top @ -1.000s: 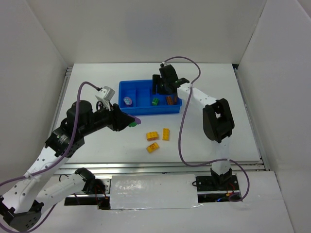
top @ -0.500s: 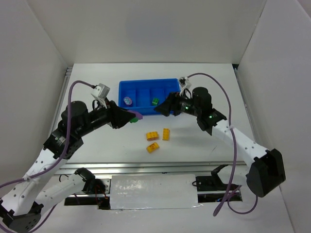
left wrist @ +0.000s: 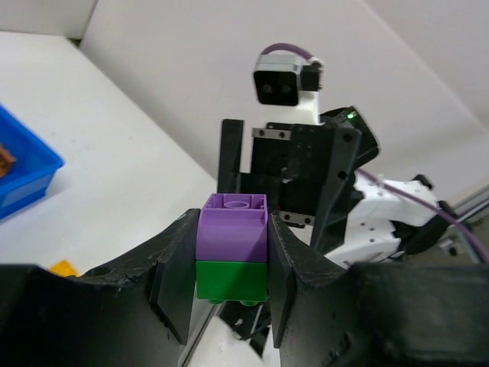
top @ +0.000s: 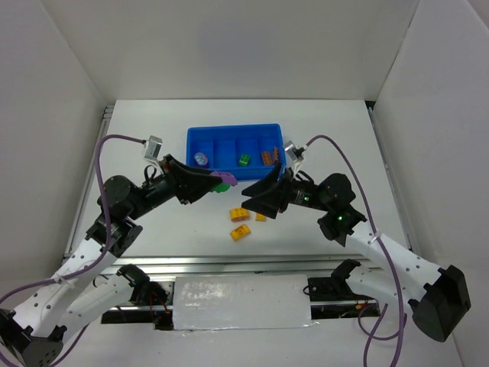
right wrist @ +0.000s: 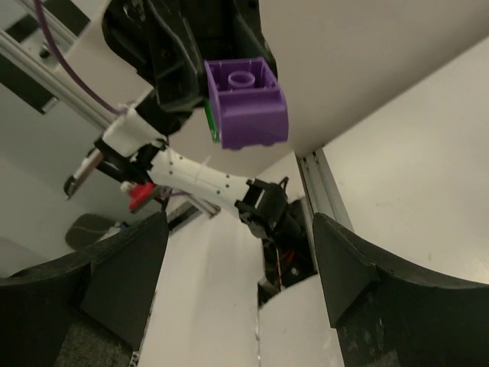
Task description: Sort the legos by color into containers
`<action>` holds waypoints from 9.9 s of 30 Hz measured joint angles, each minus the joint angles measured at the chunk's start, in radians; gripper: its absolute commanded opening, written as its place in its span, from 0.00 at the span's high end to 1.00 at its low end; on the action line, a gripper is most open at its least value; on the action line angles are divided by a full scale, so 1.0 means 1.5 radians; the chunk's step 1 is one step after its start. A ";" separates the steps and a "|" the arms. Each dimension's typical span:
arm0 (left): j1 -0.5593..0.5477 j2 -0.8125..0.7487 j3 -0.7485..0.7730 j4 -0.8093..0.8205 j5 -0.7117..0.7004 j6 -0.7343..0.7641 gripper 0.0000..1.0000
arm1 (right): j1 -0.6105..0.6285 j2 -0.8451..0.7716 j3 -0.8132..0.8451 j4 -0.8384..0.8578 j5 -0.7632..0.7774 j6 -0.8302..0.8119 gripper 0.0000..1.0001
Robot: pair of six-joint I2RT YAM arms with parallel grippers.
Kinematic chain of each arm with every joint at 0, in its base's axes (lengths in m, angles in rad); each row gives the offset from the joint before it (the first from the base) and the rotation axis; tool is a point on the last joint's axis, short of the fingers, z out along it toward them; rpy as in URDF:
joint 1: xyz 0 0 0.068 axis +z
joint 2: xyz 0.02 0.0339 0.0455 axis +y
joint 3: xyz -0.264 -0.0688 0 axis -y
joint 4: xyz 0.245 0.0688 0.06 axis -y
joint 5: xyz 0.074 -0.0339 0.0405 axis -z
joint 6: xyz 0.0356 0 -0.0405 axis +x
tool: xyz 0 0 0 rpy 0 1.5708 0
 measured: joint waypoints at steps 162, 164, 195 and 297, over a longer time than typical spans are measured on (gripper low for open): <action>-0.004 0.108 0.024 0.150 0.109 -0.059 1.00 | -0.031 0.081 0.170 -0.037 -0.038 -0.015 0.44; -0.004 0.104 0.024 0.151 0.104 -0.058 1.00 | -0.030 0.084 0.155 -0.017 -0.046 -0.005 0.44; -0.006 0.103 0.024 0.154 0.107 -0.057 1.00 | -0.010 0.116 0.132 0.065 -0.058 0.032 1.00; 0.223 0.668 0.557 -0.509 -0.224 0.232 1.00 | -0.155 0.791 0.772 -0.718 0.370 -0.301 0.74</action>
